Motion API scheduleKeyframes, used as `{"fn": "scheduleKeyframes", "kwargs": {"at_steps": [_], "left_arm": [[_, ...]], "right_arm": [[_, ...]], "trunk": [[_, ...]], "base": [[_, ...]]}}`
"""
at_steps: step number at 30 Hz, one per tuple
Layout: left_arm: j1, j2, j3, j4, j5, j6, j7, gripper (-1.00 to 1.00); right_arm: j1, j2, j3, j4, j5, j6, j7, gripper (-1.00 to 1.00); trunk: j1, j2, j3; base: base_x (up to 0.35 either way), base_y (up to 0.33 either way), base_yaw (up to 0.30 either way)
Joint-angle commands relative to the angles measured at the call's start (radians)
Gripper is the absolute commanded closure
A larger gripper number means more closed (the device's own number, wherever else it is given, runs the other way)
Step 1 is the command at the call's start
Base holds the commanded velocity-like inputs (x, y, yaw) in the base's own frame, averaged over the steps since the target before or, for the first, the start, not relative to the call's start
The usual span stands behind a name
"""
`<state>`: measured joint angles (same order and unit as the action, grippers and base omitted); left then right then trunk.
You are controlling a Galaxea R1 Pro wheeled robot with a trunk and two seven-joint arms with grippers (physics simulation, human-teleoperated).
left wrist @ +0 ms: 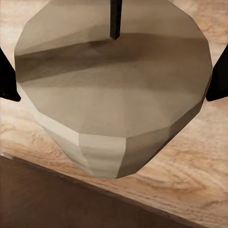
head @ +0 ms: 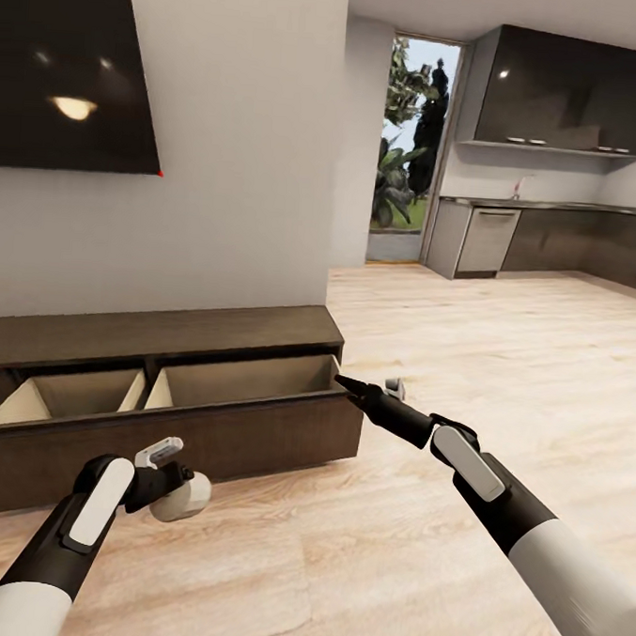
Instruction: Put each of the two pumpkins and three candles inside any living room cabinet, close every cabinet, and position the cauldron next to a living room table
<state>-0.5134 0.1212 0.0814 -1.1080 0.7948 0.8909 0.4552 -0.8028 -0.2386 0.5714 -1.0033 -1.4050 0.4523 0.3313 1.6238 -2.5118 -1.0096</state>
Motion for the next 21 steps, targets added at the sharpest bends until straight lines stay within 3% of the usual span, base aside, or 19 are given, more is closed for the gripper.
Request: {"fn": "scheduleKeyframes", "kwargs": {"at_steps": [1, 9, 21], "left_arm": [[-0.001, 0.000, 0.000, -0.001, 0.011, 0.002, 0.010, 1.00], [-0.001, 0.000, 0.000, -0.001, 0.011, 0.002, 0.010, 1.00], [-0.001, 0.000, 0.000, -0.001, 0.011, 0.002, 0.010, 1.00]], "right_arm": [[-0.001, -0.001, 0.002, 0.000, -0.006, 0.002, 0.001, -1.00], [-0.001, 0.002, 0.002, 0.000, -0.006, 0.002, 0.003, -1.00], [-0.001, 0.003, 0.002, 0.000, -0.004, 0.002, -0.001, -1.00]], "trunk": [[0.000, 0.000, -0.001], [0.000, 0.000, -0.001], [0.000, 0.000, -0.001]], "base": [[0.000, -0.001, 0.003], [0.202, 0.000, 0.000], [0.108, 0.000, 0.000]]}}
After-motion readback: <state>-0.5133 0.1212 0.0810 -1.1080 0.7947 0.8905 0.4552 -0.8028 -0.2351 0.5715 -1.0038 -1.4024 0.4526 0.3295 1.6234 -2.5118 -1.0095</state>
